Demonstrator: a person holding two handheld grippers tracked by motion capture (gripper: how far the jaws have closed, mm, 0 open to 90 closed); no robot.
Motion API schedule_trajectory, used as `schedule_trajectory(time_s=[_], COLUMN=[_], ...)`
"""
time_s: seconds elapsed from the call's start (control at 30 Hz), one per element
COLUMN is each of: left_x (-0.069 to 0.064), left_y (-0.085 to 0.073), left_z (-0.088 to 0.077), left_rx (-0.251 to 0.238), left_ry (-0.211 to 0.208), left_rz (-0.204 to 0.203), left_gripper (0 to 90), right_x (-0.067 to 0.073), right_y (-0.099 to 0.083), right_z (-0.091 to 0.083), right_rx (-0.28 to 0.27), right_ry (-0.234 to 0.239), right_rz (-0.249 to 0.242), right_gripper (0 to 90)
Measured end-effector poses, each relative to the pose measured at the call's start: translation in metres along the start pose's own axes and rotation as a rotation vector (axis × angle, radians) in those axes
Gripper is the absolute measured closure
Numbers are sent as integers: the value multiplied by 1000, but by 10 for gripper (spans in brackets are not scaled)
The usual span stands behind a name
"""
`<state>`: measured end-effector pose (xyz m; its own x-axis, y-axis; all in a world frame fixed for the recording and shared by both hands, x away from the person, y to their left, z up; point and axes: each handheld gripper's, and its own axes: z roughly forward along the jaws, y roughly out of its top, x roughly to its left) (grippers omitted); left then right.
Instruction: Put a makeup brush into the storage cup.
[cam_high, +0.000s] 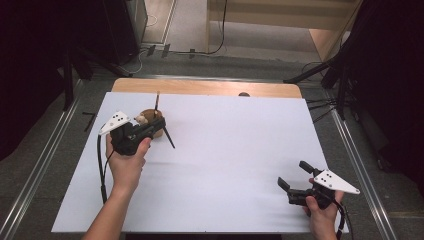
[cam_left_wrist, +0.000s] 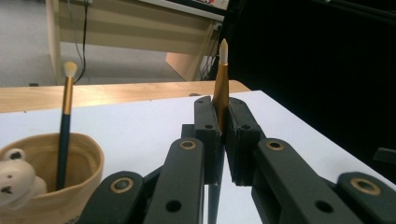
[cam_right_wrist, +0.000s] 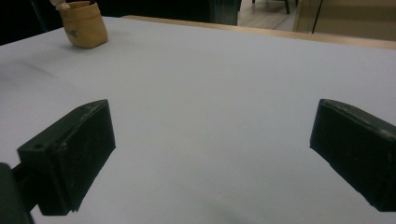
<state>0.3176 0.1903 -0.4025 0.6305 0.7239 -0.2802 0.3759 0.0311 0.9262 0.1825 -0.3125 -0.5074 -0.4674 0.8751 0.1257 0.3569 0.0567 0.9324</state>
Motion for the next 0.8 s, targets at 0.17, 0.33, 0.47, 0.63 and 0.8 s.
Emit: schedule_trajectory(time_s=[0.17,0.33,0.47,0.63,0.8], left_x=[3,7,10,12,15], left_y=[3,7,13,17,23], left_z=[-1,-2,-3,-4,-5], left_rx=[-9,-18,-26,-34,-50], left_ry=[17,33,48,61,83], left_rz=[2,10,15,26,30], left_gripper=[848,848,848,848,848], right_x=[-2,-3,-3,-3,-2], right_y=[-2,-4,-4,-4,-4], right_z=[-1,0,0,0,-1], right_rx=[9,18,15,14,10], right_ry=[-8,-15,-15,-14,-16], right_rz=[-4,0,5,-1,0], right_gripper=[0,0,0,0,0])
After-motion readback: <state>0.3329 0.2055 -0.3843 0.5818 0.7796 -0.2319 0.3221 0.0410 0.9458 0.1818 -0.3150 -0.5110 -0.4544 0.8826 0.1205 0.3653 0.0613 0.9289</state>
